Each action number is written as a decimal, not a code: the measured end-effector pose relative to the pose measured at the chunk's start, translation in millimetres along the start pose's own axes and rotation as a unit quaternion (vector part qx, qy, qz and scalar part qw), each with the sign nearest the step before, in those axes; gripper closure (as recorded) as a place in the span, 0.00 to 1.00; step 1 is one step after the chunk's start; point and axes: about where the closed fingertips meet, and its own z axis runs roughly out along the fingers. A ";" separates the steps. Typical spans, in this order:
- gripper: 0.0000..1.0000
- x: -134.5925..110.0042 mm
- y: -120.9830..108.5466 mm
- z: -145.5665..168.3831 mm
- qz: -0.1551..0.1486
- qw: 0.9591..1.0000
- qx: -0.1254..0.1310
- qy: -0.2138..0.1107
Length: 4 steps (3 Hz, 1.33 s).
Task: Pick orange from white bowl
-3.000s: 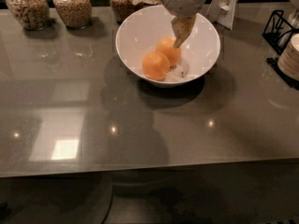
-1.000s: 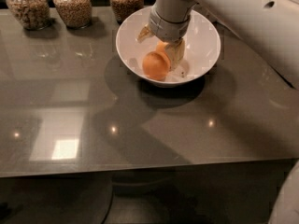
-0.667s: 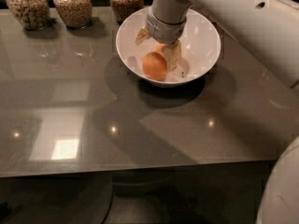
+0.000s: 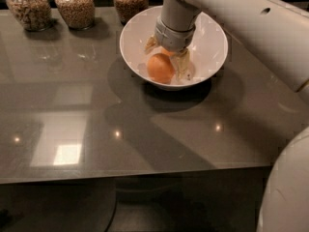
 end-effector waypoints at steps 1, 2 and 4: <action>0.29 6.0 8.9 7.3 0.016 1.000 -0.007 -0.007; 0.29 4.2 8.1 8.0 0.017 1.000 -0.008 -0.012; 0.30 -2.1 2.6 7.6 0.015 0.999 -0.006 -0.031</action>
Offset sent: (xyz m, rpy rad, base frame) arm 0.0004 -0.0126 -0.0086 0.0157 0.0363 -0.0396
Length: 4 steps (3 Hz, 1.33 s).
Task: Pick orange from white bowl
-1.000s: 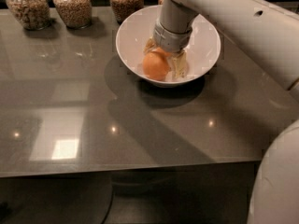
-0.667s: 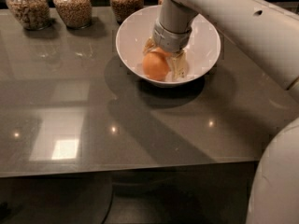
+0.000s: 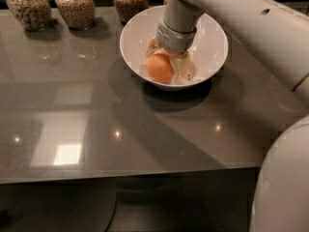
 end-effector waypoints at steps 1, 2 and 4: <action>0.31 -3.2 -2.1 2.4 0.001 1.000 -0.001 -0.010; 0.33 -5.5 -1.3 5.8 0.002 1.000 -0.006 -0.019; 0.76 -8.1 -5.6 -5.1 0.002 1.000 0.007 -0.030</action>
Offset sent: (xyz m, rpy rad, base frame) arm -0.0053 0.0062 -0.0060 0.0250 0.0575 0.0055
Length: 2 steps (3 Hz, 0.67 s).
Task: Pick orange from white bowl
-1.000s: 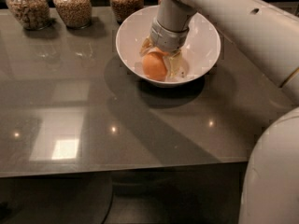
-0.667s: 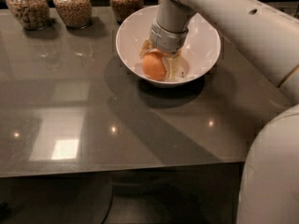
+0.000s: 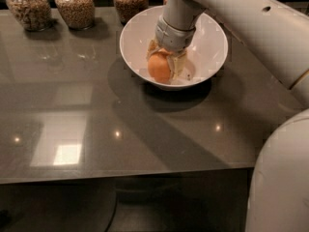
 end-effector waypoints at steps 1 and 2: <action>0.98 -9.2 -8.9 -29.8 0.000 0.999 0.041 -0.014; 1.00 -21.7 -10.0 -73.2 0.002 0.993 0.106 -0.046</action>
Offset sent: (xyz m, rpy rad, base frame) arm -0.0467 -0.0087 0.1354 0.4057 -0.1404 0.0112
